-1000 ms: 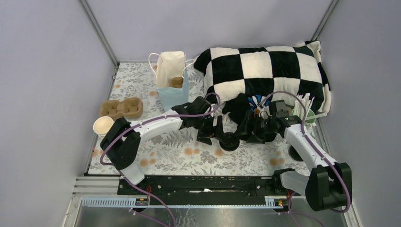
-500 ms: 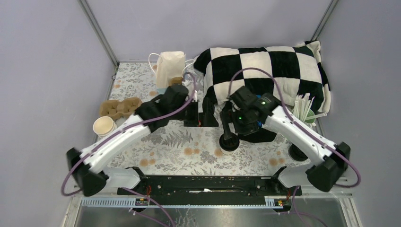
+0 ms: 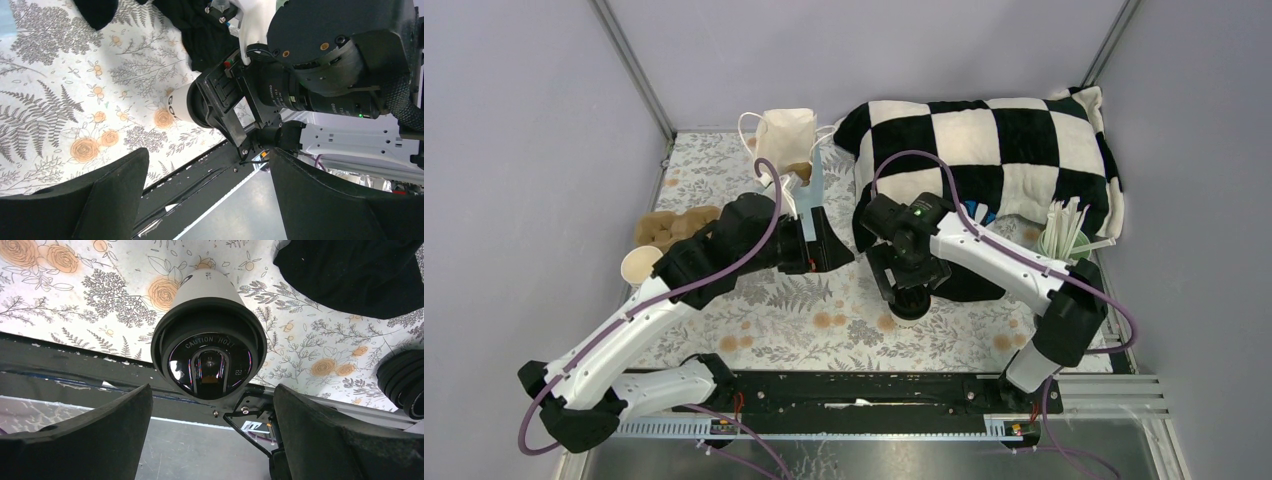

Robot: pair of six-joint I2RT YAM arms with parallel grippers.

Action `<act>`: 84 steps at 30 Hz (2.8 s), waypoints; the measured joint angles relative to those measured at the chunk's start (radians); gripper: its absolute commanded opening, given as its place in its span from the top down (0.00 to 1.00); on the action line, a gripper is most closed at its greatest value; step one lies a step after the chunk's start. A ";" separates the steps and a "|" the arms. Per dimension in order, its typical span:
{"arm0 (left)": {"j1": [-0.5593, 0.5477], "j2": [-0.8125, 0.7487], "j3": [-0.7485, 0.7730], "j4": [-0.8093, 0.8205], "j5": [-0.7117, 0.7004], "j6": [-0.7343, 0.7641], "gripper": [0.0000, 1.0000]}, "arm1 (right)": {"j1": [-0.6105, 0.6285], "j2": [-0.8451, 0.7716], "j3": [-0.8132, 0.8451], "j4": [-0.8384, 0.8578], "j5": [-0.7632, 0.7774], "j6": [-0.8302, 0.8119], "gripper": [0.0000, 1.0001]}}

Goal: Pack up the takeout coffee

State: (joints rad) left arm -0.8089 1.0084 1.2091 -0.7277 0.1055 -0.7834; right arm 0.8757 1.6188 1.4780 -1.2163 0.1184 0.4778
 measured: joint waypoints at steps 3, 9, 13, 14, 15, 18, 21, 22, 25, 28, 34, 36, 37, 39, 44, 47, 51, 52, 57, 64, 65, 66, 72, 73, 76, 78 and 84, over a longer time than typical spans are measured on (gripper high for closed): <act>0.000 -0.004 0.000 -0.022 -0.015 -0.003 0.07 | 0.000 0.017 0.000 0.000 0.005 0.003 0.10; 0.000 -0.021 0.000 -0.044 -0.036 -0.003 0.06 | 0.000 0.028 -0.006 0.026 0.022 0.018 0.15; 0.000 -0.020 0.000 -0.046 -0.040 0.001 0.06 | 0.000 0.028 -0.022 0.045 0.021 0.028 0.13; 0.000 -0.020 0.000 -0.048 -0.040 0.002 0.06 | 0.001 0.028 -0.026 0.050 0.021 0.029 0.12; 0.000 -0.019 0.001 -0.050 -0.041 0.005 0.06 | 0.002 0.028 -0.030 0.053 0.021 0.029 0.12; 0.000 -0.013 0.003 -0.061 -0.042 0.011 0.06 | 0.002 0.028 -0.053 0.076 0.021 0.029 0.13; 0.000 -0.001 0.010 -0.071 -0.042 0.020 0.06 | 0.002 0.028 -0.072 0.089 0.021 0.032 0.15; 0.000 0.003 0.013 -0.075 -0.042 0.021 0.06 | 0.002 0.028 -0.078 0.095 0.021 0.033 0.16; 0.000 0.010 0.016 -0.080 -0.042 0.027 0.06 | 0.002 0.028 -0.089 0.108 0.023 0.038 0.17; 0.000 0.010 0.016 -0.086 -0.042 0.027 0.06 | 0.002 0.024 -0.093 0.113 0.024 0.041 0.17; 0.000 0.011 0.016 -0.088 -0.042 0.028 0.06 | 0.002 0.006 -0.112 0.130 0.028 0.045 0.23; 0.000 0.016 0.024 -0.090 -0.043 0.029 0.06 | 0.002 -0.001 -0.119 0.135 0.031 0.047 0.24; 0.000 0.019 0.028 -0.091 -0.044 0.031 0.06 | 0.002 -0.005 -0.122 0.138 0.032 0.048 0.24; 0.000 0.023 0.035 -0.091 -0.047 0.033 0.06 | 0.002 -0.012 -0.130 0.145 0.037 0.048 0.23; 0.001 0.031 0.049 -0.092 -0.053 0.035 0.06 | 0.002 -0.027 -0.145 0.158 0.048 0.048 0.17; 0.002 0.031 0.052 -0.093 -0.054 0.035 0.06 | 0.002 -0.034 -0.152 0.165 0.055 0.046 0.17; 0.003 0.031 0.052 -0.094 -0.054 0.035 0.06 | 0.002 -0.055 -0.170 0.186 0.065 0.042 0.16; 0.003 0.031 0.052 -0.094 -0.054 0.035 0.06 | 0.002 -0.063 -0.176 0.190 0.066 0.042 0.15; 0.003 0.031 0.052 -0.094 -0.054 0.035 0.06 | 0.003 -0.079 -0.203 0.205 0.072 0.042 0.14; 0.003 0.036 0.053 -0.094 -0.055 0.034 0.06 | 0.003 -0.094 -0.217 0.224 0.072 0.040 0.22; 0.003 0.036 0.053 -0.094 -0.056 0.034 0.06 | 0.003 -0.097 -0.220 0.225 0.073 0.039 0.22; 0.003 0.036 0.053 -0.094 -0.058 0.034 0.06 | 0.003 -0.097 -0.220 0.225 0.073 0.039 0.23; 0.003 0.046 0.086 -0.107 -0.079 0.028 0.06 | 0.004 -0.109 -0.230 0.238 0.074 0.033 0.29; 0.003 0.050 0.101 -0.116 -0.092 0.025 0.06 | 0.004 -0.115 -0.233 0.241 0.074 0.029 0.29; 0.008 0.072 0.167 -0.170 -0.143 0.013 0.06 | 0.004 -0.147 -0.242 0.259 0.074 0.013 0.29; 0.020 0.095 0.232 -0.219 -0.185 0.007 0.06 | 0.004 -0.193 -0.252 0.273 0.073 -0.002 0.30; 0.116 0.184 0.500 -0.376 -0.370 0.026 0.06 | 0.004 -0.365 -0.272 0.286 0.074 -0.026 0.30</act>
State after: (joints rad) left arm -0.6933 1.1923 1.7092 -1.1034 -0.2649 -0.7578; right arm 0.8795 1.2541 1.2060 -0.9298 0.1925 0.4522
